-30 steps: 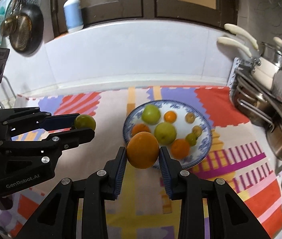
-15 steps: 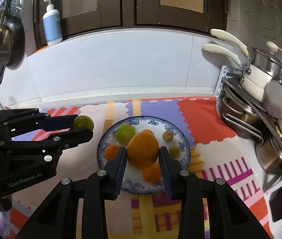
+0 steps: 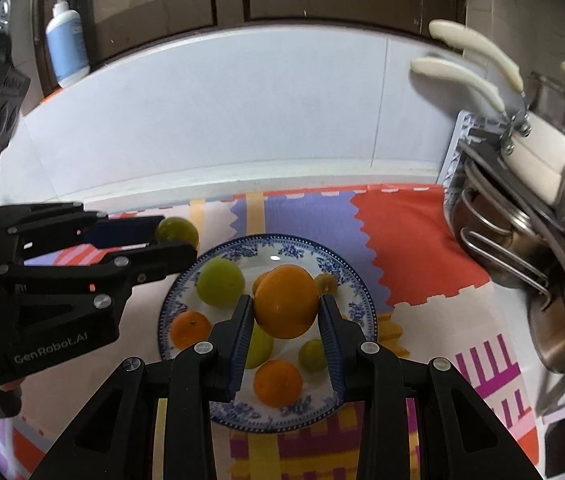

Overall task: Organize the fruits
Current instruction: 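Carry the lime and orange over the plate and open both tools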

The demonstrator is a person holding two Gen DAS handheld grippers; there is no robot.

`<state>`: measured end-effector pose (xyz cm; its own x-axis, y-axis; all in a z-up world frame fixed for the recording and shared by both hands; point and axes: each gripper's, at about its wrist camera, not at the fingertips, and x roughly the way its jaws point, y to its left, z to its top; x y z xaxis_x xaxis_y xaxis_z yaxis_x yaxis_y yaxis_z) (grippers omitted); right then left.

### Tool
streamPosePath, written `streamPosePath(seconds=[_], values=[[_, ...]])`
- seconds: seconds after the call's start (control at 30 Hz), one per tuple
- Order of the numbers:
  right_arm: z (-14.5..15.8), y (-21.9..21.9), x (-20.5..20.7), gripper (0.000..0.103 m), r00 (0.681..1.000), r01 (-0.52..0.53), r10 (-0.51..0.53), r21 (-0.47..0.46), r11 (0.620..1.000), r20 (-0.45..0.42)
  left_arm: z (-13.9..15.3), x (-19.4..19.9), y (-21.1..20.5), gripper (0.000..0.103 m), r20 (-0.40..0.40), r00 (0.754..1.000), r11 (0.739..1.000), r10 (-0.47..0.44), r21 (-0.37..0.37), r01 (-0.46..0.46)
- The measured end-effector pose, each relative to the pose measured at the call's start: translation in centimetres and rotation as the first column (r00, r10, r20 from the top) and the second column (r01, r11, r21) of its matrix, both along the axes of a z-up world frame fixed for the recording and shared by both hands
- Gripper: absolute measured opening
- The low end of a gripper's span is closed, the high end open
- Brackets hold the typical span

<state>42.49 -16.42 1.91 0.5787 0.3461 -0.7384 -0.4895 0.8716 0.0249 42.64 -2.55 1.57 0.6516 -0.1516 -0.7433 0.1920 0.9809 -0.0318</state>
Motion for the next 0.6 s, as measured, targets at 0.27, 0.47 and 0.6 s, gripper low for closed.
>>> streamPosePath(seconds=[0.27,0.47,0.6], values=[[-3.5,0.1,3.4,0.034,0.997,0.008,-0.010,-0.022,1.000,-0.074,-3.1,4.0,0.1,0.029,-0.059,0.998,1.000,-0.015,0.023,0.016],[-5.4,0.5,5.3,0.034,0.994,-0.002,-0.001,-0.034,0.999,-0.113,-4.9,6.0,0.5,0.029,-0.098,0.995,0.999,-0.017,0.032,0.020],[-6.3,0.7,6.0,0.034,0.991,-0.007,0.003,-0.035,0.999,-0.133,-5.7,6.6,0.7,0.029,-0.117,0.993,0.999,-0.015,0.037,0.020]])
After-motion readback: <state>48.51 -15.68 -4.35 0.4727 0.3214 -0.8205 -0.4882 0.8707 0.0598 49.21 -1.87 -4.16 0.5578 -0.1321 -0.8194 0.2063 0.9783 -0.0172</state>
